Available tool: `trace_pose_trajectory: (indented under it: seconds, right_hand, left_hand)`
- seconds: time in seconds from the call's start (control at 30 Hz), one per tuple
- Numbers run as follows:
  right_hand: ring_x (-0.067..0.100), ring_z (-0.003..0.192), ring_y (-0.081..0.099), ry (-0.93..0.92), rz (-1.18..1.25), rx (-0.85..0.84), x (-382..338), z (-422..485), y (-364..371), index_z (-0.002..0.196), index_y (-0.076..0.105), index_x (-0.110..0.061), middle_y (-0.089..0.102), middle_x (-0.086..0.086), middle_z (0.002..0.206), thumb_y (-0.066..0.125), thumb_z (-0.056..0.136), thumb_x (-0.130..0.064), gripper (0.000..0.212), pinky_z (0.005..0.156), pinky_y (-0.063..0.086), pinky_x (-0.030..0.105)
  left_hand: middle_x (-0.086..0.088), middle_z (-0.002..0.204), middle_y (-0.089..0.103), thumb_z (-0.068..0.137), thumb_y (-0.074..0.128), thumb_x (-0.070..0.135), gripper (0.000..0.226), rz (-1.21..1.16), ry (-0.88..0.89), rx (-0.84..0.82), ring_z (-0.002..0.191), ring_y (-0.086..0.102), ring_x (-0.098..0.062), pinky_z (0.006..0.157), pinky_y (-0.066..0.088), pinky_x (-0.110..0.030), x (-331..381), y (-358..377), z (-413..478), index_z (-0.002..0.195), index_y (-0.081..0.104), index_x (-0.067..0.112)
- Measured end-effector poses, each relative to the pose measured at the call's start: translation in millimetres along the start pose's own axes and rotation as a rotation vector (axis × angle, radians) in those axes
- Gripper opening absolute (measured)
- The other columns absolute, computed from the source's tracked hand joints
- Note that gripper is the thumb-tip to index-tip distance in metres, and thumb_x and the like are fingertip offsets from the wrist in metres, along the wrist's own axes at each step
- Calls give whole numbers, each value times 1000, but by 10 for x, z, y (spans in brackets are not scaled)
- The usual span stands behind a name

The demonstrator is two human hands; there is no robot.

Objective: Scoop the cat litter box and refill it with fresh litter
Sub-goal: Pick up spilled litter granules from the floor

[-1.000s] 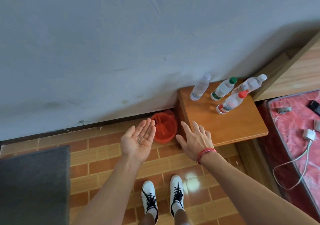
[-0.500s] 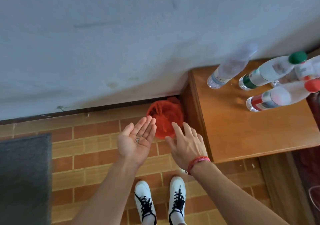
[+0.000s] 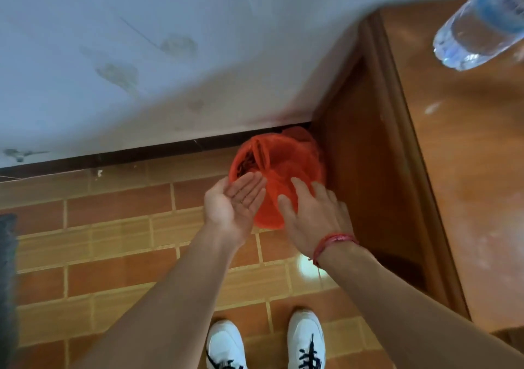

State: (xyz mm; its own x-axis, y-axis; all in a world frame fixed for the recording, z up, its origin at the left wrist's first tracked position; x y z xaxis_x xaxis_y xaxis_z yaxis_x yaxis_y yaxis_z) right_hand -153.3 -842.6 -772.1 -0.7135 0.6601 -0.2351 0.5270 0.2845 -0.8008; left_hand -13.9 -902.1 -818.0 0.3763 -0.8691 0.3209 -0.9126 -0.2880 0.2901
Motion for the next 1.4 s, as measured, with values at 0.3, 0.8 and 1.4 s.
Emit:
trace_pose_trajectory:
  seconds: [0.3,0.8,1.4]
  right_hand:
    - [32,126,40,87,-29,-30,284,209,420,145,30,-30,43,11,141,28,96,-54,54,103,30,46]
    - [32,127,39,86,-8,-3,237,332,340,145,30,-30,43,11,141,28,96,-53,54,105,29,47]
    - [33,128,38,84,-18,18,130,385,231,144,31,-30,41,11,141,30,96,-53,53,105,29,47]
  left_hand:
    - [-22,116,68,104,33,38,55,200,21,-6,109,66,-30,103,48,-39,-116,-16,595,119,62,-6]
    - [-10,91,77,96,21,69,72,229,-88,-257,113,62,-31,107,42,-45,-185,358,474,96,65,11]
    - [-12,117,64,104,36,40,49,432,60,-28,109,60,-24,93,49,-37,-9,69,596,124,59,2]
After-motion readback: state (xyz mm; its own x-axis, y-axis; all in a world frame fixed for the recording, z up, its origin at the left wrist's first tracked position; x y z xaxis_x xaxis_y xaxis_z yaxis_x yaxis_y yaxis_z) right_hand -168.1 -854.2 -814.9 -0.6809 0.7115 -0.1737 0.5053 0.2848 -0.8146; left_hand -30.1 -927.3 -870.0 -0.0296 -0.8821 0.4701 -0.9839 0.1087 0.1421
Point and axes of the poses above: each hand's wrist, its own z-axis towards the middle knuckle, its own y-axis out of the palm, x = y × z, the point moved 9 cm from there along z, towards the middle knuckle
